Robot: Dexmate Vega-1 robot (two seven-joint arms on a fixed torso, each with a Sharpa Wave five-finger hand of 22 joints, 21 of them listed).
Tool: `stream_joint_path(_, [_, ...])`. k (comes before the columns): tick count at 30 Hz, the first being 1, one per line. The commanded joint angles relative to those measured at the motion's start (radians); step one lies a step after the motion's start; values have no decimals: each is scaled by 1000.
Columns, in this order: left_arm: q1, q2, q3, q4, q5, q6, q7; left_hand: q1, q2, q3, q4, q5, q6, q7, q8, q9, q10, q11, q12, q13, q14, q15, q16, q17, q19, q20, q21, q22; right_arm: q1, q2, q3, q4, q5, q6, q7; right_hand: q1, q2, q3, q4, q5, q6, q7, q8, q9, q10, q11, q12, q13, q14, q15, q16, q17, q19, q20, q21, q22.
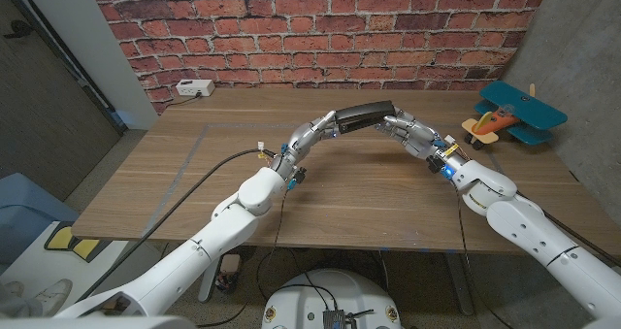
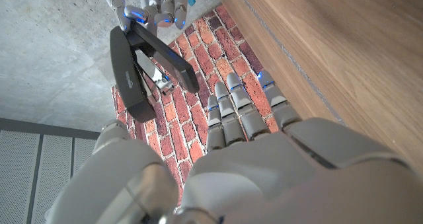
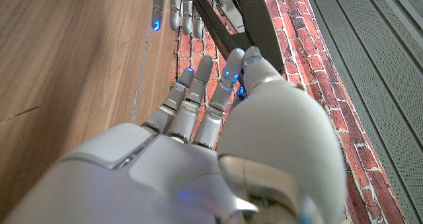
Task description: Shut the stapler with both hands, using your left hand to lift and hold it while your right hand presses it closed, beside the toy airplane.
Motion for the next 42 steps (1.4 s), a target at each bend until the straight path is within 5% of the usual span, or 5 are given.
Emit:
stream_joint_path(1, [-23,25,15,-15,-8,41,-36,-16,-8,-8,2,8,6,7,6,7,12,-4,8,6,10,-16,5,5,1,-2,-2,3,13,-5,-10,4,-18,-5,-12,13,19,10,8,7,112,30,7,24,4,-5,-5,2,8,-172,-8,2,-4,-36,8,0])
stream_joint_path(15, [-37,13,19,3,-91,69,-89,-48,-12,-31,16,19,41,32,25,17,88,-12,47,19,53,-23,29,17,6,10,-10,5,32,-7,-22,24,-26,-4,8,11,18,9,9,8,112,29,5,24,5,-8,-7,3,6,-172,-12,4,-8,-36,14,0])
stream_joint_path(19, [-35,12,19,-9,-101,73,-89,-38,9,-26,16,26,65,40,39,25,111,-8,62,29,90,-26,51,28,53,-13,5,10,36,-6,-24,31,-31,5,18,11,18,9,9,8,113,29,4,24,5,-8,-6,4,7,-172,-12,5,-9,-36,15,-1])
stream_joint_path(42, [-41,13,19,-16,-189,108,-136,-13,29,-18,5,29,91,24,58,42,144,-16,88,55,101,-28,70,52,59,-13,10,22,39,-12,-32,32,-53,17,21,9,18,8,9,8,113,27,1,23,5,-10,-9,6,8,-172,-15,9,-14,-35,24,-2])
